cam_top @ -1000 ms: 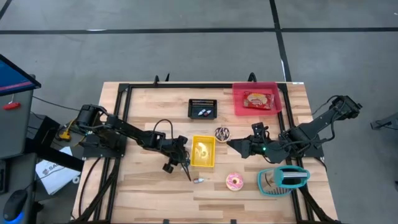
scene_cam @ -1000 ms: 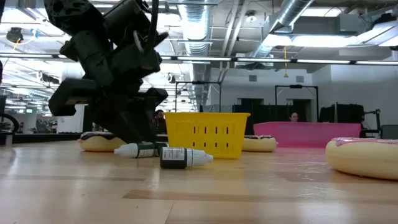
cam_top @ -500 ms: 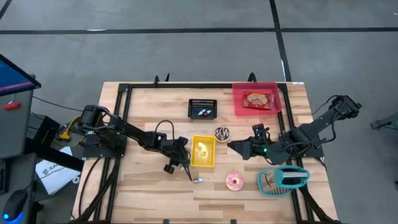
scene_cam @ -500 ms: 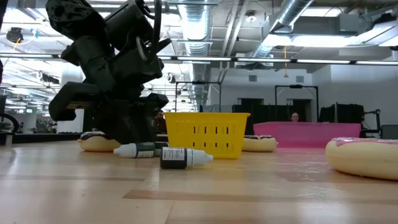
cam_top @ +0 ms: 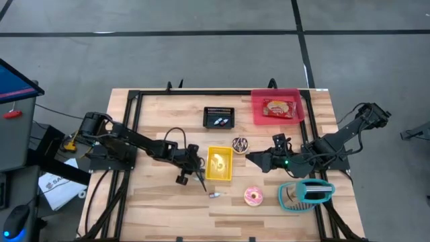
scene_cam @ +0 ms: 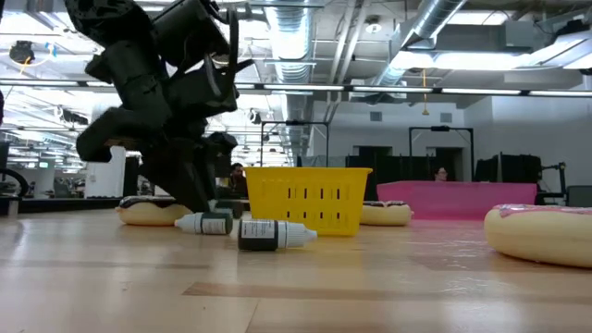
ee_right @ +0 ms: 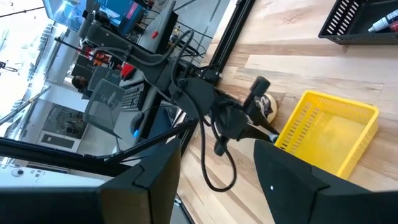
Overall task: Pick & Place Food Item
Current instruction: Put the blue food coloring bottle into the black bin, then put the green food coloring bottle into the black bin
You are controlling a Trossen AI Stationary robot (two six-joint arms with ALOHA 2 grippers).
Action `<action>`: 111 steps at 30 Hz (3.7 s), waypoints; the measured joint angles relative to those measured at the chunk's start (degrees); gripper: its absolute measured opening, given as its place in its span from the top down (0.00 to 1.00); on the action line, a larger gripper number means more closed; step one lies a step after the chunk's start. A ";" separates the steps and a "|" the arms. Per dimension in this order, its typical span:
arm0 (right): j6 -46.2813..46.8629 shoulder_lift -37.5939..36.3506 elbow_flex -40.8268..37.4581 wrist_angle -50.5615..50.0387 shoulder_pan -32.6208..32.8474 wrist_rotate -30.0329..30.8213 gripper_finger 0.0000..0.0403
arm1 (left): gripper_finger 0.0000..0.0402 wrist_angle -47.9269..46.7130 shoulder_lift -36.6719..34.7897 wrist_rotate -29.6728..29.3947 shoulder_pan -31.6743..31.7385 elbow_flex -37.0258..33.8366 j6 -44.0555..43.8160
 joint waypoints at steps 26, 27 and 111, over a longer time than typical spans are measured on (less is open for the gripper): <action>-2.18 -0.02 0.00 -0.39 -2.93 2.87 0.51 | 0.88 0.05 -2.08 3.38 28.27 11.73 -0.12; -2.18 -0.02 0.00 -0.50 -3.32 2.87 0.51 | 0.88 0.07 -0.15 4.17 29.33 13.19 0.67; -5.68 0.02 -0.01 -0.31 -3.72 -1.21 0.51 | 0.66 6.16 -2.88 -9.99 -12.94 -4.28 -23.15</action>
